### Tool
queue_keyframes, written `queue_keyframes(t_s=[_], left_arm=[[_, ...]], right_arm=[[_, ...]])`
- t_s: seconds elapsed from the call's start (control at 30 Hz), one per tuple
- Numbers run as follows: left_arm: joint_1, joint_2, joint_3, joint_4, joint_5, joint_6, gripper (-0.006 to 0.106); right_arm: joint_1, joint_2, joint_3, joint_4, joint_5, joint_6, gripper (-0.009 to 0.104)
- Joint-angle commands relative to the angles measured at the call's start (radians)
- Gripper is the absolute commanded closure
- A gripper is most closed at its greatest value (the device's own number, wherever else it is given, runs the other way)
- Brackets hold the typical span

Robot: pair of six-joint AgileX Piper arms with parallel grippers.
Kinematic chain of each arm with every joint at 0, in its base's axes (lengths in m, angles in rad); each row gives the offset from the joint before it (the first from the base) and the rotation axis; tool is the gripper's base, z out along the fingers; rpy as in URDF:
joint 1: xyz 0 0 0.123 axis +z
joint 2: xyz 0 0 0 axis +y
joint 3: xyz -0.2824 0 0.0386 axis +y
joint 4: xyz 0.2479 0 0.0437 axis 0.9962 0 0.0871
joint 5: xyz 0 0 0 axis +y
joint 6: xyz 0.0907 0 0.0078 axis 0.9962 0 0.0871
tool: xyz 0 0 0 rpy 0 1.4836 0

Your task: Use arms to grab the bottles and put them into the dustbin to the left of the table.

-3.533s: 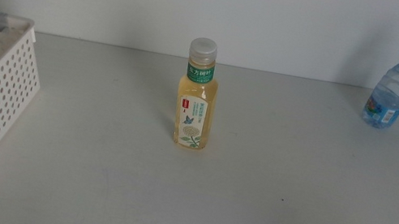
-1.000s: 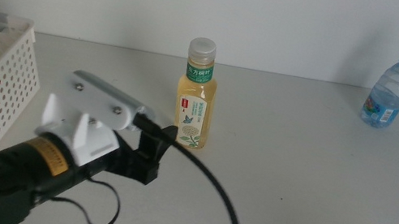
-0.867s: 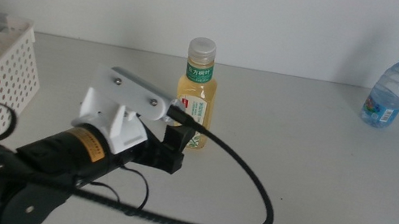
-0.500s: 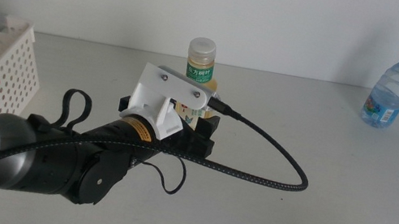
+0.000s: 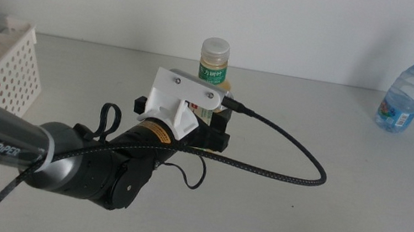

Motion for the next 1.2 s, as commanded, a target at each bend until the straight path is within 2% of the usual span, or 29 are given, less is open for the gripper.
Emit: queue_keyframes(t_s=[0.0,0.3,0.4,0.5,0.6,0.73,0.83,1.03,1.17], left_arm=[[0.004,-0.028,-0.046,0.006,-0.086,-0.004,0.007],[0.058,0.075,-0.141,0.063,-0.091,-0.006,0.007],[0.059,0.102,-0.180,0.067,-0.094,-0.011,0.011],[0.063,0.105,-0.191,0.073,-0.085,-0.005,0.025],[0.064,0.076,-0.188,0.099,-0.038,-0.008,0.049],[0.069,-0.046,-0.188,0.112,0.228,0.005,0.085],[0.084,-0.151,-0.194,0.101,0.415,0.014,0.101],[0.154,-0.307,-0.293,0.100,0.830,0.010,0.102],[0.243,-0.348,-0.458,0.084,1.280,0.044,0.102]], right_arm=[[-0.006,-0.021,-0.009,-0.009,-0.078,-0.007,0.029],[-0.006,-0.021,-0.009,-0.009,-0.078,-0.007,0.029],[-0.006,-0.021,-0.009,-0.009,-0.078,-0.007,0.029],[-0.006,-0.021,-0.009,-0.009,-0.078,-0.007,0.029],[-0.006,-0.021,-0.009,-0.009,-0.078,-0.007,0.029],[-0.006,-0.021,-0.009,-0.009,-0.078,-0.007,0.029],[-0.006,-0.021,-0.009,-0.009,-0.078,-0.007,0.029],[-0.006,-0.021,-0.009,-0.009,-0.078,-0.007,0.029],[-0.006,-0.021,-0.009,-0.009,-0.078,-0.007,0.029]])
